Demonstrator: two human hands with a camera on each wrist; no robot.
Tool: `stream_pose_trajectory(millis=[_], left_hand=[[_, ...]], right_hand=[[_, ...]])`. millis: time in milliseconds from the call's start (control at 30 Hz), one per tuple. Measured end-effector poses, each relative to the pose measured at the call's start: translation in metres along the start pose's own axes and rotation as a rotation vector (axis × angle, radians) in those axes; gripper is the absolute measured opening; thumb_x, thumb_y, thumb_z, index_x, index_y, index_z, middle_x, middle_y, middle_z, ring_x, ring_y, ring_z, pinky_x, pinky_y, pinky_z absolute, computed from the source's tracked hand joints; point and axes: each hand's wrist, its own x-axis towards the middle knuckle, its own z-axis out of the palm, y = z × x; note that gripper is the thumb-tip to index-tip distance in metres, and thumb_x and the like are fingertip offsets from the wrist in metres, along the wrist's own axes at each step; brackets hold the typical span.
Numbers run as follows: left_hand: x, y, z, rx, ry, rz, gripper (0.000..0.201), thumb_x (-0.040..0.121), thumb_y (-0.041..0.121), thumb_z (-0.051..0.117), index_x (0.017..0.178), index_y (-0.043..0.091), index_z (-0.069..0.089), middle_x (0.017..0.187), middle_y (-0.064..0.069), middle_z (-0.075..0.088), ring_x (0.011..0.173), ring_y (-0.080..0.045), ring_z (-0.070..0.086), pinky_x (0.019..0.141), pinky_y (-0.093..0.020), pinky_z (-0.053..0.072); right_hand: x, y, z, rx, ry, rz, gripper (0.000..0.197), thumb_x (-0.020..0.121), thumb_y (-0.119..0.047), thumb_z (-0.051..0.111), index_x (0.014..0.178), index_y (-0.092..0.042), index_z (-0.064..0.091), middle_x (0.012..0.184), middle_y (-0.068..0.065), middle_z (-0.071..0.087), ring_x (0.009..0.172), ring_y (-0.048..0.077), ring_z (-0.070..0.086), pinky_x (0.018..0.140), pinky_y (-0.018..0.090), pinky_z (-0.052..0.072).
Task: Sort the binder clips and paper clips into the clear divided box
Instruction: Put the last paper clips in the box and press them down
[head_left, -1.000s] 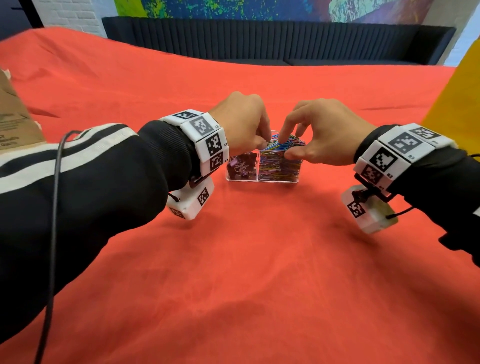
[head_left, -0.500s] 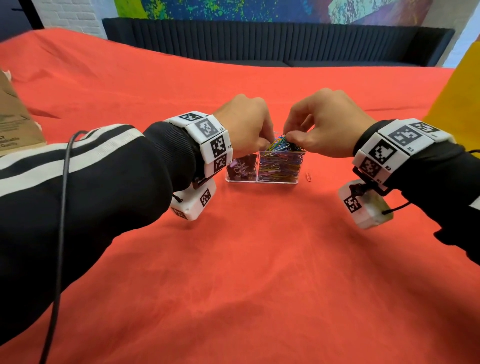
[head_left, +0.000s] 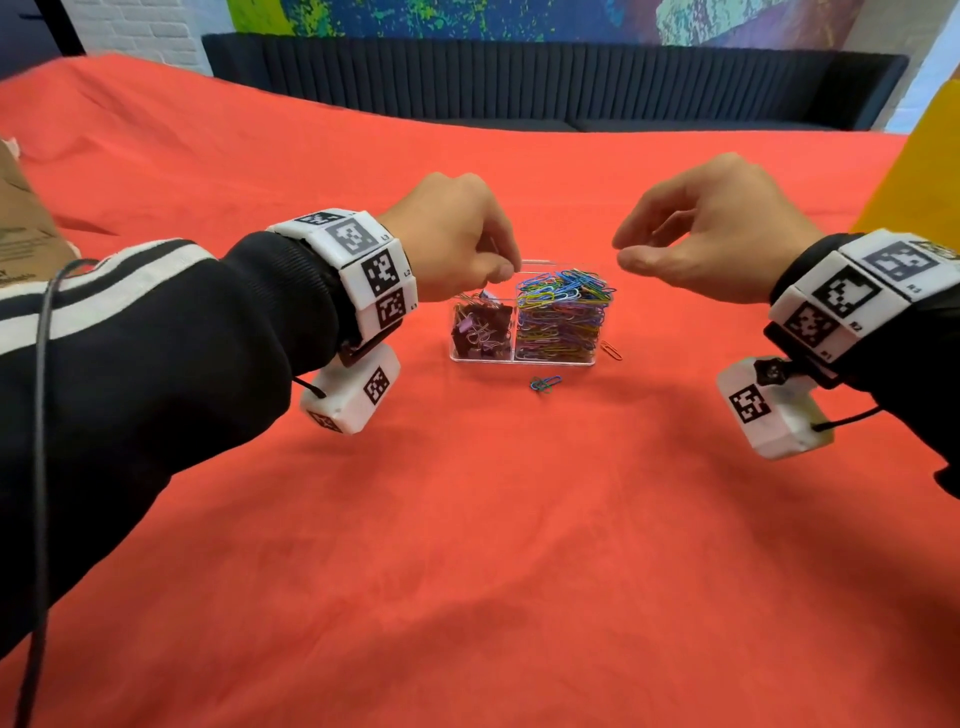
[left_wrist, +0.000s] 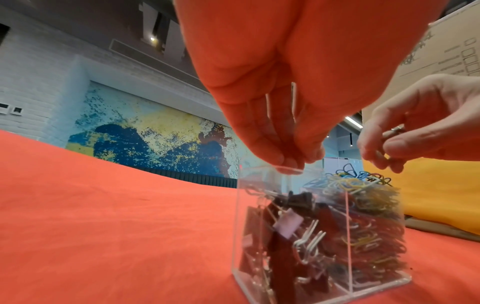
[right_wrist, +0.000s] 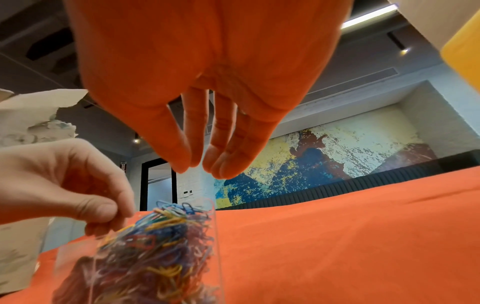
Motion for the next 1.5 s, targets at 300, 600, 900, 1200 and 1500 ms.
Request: stream_pose_trajectory(millis=[300,600,900,1200,1500], left_hand=[[0.007,0.014,0.007,0.027,0.002,0.051,0.017,0.078,0.033,0.077,0.094,0.026,0.079,0.078,0.009,0.074,0.074,-0.003,0.066,0.072,-0.018,0.048],[0.017,0.024,0.015,0.054,-0.048,0.085,0.019,0.078,0.023,0.078,0.096,0.026,0.079,0.086,0.006,0.077,0.077,-0.003,0.067,0.068,-0.013,0.044],[0.023,0.023,0.015,0.096,-0.081,0.071,0.016,0.067,0.032,0.083,0.081,0.036,0.078,0.066,0.015,0.071,0.068,-0.002,0.066,0.070,-0.025,0.054],[0.031,0.025,0.015,0.112,-0.151,0.120,0.013,0.067,0.028,0.085,0.079,0.028,0.079,0.056,0.018,0.064,0.058,0.007,0.059,0.063,-0.018,0.048],[0.024,0.015,-0.011,0.076,-0.107,0.112,0.017,0.076,0.028,0.079,0.093,0.033,0.079,0.071,0.013,0.072,0.069,0.004,0.064,0.058,0.002,0.037]], right_hand=[[-0.006,-0.010,0.018,-0.006,-0.075,-0.038,0.009,0.079,-0.024,0.077,0.086,-0.030,0.077,0.067,-0.018,0.069,0.068,0.001,0.069,0.071,0.031,0.060],[0.002,-0.013,0.026,-0.073,-0.116,-0.075,0.023,0.079,-0.014,0.074,0.091,-0.033,0.081,0.081,-0.004,0.077,0.066,-0.008,0.064,0.065,0.015,0.047],[0.010,-0.023,0.026,-0.181,-0.167,-0.085,0.016,0.076,-0.013,0.076,0.081,-0.028,0.081,0.058,-0.014,0.062,0.061,0.006,0.060,0.058,0.011,0.041],[0.015,-0.032,0.022,-0.250,-0.253,-0.124,0.015,0.076,-0.012,0.078,0.084,-0.025,0.083,0.058,-0.012,0.063,0.061,0.006,0.062,0.065,0.022,0.048],[0.015,-0.034,0.007,-0.243,-0.238,-0.129,0.026,0.078,-0.009,0.073,0.094,-0.029,0.081,0.079,-0.005,0.077,0.053,-0.007,0.056,0.064,0.020,0.042]])
